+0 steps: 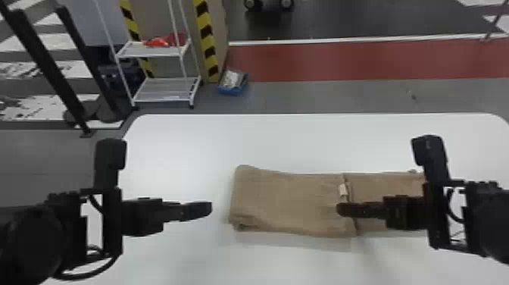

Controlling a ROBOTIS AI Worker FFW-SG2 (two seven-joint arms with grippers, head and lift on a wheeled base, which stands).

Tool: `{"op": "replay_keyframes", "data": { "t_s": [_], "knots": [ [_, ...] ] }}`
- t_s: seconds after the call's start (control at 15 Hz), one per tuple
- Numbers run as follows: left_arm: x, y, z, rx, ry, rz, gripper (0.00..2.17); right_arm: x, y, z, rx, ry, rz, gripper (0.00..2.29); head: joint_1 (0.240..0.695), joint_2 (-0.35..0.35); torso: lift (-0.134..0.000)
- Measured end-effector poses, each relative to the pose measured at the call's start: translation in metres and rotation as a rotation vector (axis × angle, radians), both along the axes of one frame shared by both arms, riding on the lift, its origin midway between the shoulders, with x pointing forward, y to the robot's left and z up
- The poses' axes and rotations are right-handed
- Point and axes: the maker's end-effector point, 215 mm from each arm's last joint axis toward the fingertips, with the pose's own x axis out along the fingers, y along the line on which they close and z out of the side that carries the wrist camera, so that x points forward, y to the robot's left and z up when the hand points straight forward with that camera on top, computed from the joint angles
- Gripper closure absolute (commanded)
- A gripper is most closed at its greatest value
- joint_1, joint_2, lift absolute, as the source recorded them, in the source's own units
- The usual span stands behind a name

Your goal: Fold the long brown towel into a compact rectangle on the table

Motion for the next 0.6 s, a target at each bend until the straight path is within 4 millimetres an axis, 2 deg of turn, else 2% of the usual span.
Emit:
{"op": "replay_keyframes", "data": {
  "t_s": [0.13, 0.27, 0.53, 0.6],
  "knots": [
    [0.000, 0.001, 0.000, 0.001, 0.000, 0.002, 0.04, 0.000, 0.007, -0.003, -0.007, 0.005, 0.015, 0.56, 0.695, 0.127, -0.123],
    [0.000, 0.002, 0.000, 0.002, 0.000, 0.004, 0.04, 0.002, 0.013, -0.001, -0.007, 0.001, 0.026, 0.70, 0.695, 0.139, -0.123],
    [0.001, 0.004, 0.000, 0.004, -0.001, 0.010, 0.04, 0.005, 0.016, 0.000, -0.009, 0.001, 0.033, 0.71, 0.695, 0.146, -0.123],
    [0.001, 0.005, 0.000, 0.004, -0.001, 0.011, 0.04, 0.005, 0.016, 0.000, -0.009, 0.001, 0.033, 0.79, 0.695, 0.147, -0.123]
  ]
}}
